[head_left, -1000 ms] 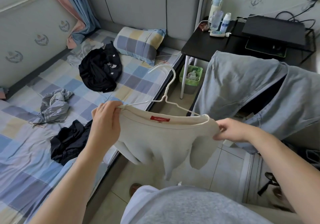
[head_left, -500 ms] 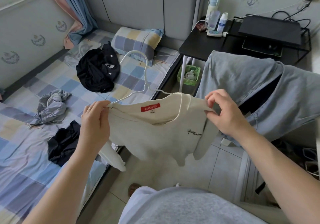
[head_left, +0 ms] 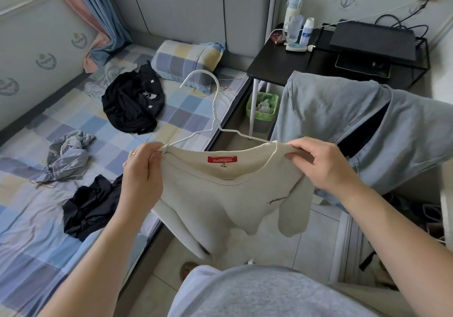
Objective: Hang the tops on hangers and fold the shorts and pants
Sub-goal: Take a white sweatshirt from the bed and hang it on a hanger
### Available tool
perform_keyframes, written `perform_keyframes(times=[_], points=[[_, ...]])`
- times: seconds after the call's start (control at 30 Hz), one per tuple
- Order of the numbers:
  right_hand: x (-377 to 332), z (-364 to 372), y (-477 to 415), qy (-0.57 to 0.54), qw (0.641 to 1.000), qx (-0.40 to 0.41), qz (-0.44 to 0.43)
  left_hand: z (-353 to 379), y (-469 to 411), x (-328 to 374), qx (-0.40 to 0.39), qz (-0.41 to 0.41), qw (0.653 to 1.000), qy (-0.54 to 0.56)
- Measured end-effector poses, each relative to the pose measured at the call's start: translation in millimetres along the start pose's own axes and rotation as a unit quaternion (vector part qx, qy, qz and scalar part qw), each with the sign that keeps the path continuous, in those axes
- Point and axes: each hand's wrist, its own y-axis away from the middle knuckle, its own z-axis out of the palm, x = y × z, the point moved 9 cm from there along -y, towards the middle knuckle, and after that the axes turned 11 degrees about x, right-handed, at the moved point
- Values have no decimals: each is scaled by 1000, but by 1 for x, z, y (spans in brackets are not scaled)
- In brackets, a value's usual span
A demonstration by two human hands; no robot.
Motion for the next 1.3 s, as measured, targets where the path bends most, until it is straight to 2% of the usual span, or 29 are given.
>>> perform_keyframes(times=[0.13, 0.3, 0.47, 0.57, 0.7, 0.83, 0.9, 0.97, 1.07, 1.17, 1.23, 1.3], points=[[2, 3, 6, 66, 998, 9, -9, 8, 2, 1, -10, -1, 1000, 3], [-1, 0, 10, 78, 995, 37, -55, 16, 0, -8, -27, -9, 1000, -2], [6, 0, 15, 68, 997, 4, -48, 22, -3, -2, -58, 19, 998, -2], [19, 6, 17, 66, 996, -51, -9, 25, -4, 2, -65, 30, 997, -4], [13, 13, 13, 24, 993, -107, 38, 38, 4, 13, -103, 41, 994, 4], [-13, 33, 4, -28, 986, -157, 50, 54, 11, 37, -128, 105, 986, -4], [-19, 35, 1, -90, 981, -150, 83, 55, 7, 37, -127, 121, 984, -10], [-26, 27, -3, -144, 978, -118, 95, 55, 2, 25, -135, 101, 986, -11], [-36, 13, -7, -159, 979, -98, 79, 62, 3, -2, -143, 28, 989, 0], [-33, -8, -7, -164, 978, -80, 98, 63, 6, -28, -74, -62, 995, 6], [-27, -23, -5, -156, 978, -68, 117, 63, 5, -32, -47, -61, 997, 7], [-19, -35, 2, -146, 977, -70, 138, 66, 0, -26, -41, -22, 999, -5]])
